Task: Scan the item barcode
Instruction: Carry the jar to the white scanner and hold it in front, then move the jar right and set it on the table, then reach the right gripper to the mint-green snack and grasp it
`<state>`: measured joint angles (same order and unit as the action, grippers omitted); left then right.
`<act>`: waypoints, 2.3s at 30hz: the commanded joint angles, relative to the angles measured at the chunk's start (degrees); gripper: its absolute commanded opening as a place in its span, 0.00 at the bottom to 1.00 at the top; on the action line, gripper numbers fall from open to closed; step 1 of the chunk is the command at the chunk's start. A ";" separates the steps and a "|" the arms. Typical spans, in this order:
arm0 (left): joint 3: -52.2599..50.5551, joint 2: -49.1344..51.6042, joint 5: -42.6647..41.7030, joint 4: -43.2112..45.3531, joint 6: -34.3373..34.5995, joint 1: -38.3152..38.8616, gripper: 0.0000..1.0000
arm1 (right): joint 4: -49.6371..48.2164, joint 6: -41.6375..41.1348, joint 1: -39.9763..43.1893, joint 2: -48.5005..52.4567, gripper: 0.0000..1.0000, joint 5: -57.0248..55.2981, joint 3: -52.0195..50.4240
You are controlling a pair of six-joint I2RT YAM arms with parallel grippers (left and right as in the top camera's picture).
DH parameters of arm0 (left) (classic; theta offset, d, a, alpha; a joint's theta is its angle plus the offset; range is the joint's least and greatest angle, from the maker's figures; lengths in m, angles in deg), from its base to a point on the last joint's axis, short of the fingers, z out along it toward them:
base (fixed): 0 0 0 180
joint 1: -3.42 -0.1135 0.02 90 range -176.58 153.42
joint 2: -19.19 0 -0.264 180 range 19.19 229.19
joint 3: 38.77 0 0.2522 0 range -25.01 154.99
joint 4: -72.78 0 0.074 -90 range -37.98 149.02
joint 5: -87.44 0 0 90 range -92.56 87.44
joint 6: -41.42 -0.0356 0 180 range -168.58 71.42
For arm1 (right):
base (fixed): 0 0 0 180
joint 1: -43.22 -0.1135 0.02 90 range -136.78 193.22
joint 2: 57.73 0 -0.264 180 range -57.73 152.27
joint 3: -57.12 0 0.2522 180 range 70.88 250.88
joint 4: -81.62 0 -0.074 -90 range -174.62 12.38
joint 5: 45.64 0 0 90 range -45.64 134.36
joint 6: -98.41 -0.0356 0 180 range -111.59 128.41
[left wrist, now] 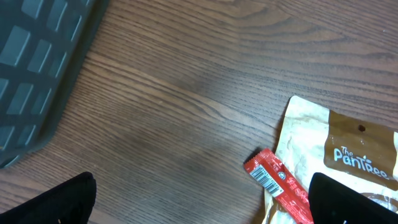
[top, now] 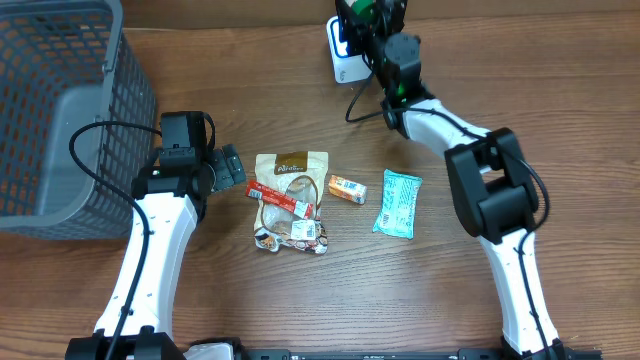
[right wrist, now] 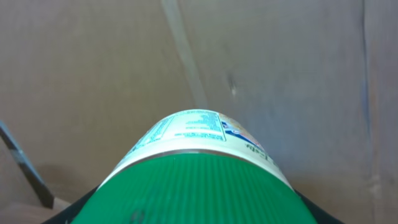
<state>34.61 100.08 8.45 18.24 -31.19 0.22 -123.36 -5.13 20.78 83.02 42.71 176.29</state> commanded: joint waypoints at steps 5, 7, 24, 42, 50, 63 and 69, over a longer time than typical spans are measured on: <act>0.61 0.09 0.55 0.09 -0.24 0.00 1.00 | 27.15 -0.44 1.03 -23.98 0.12 0.63 1.14; 0.61 0.09 0.55 0.09 -0.24 0.00 1.00 | 36.94 -0.44 1.97 -28.65 0.14 0.63 1.14; 0.61 0.09 0.55 0.09 -0.24 0.00 1.00 | 104.02 -6.19 26.36 -40.85 0.26 0.66 -4.20; 0.61 0.09 0.55 0.09 -0.24 0.00 1.00 | 89.85 -6.16 35.58 -38.60 0.68 0.63 -35.19; 0.61 0.09 0.55 0.09 -0.24 0.00 1.00 | 90.86 -6.21 35.65 -38.75 0.97 0.20 -33.59; 0.61 0.09 0.55 0.09 -0.24 0.00 1.00 | 104.35 -0.96 29.07 -44.00 0.90 15.08 -17.03; 0.61 0.09 0.55 0.09 -0.24 0.00 1.00 | 99.06 -1.01 19.26 -42.64 0.89 15.89 -18.80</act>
<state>34.61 100.10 8.45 18.29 -31.19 0.22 -22.21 -6.99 44.43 39.68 55.91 158.47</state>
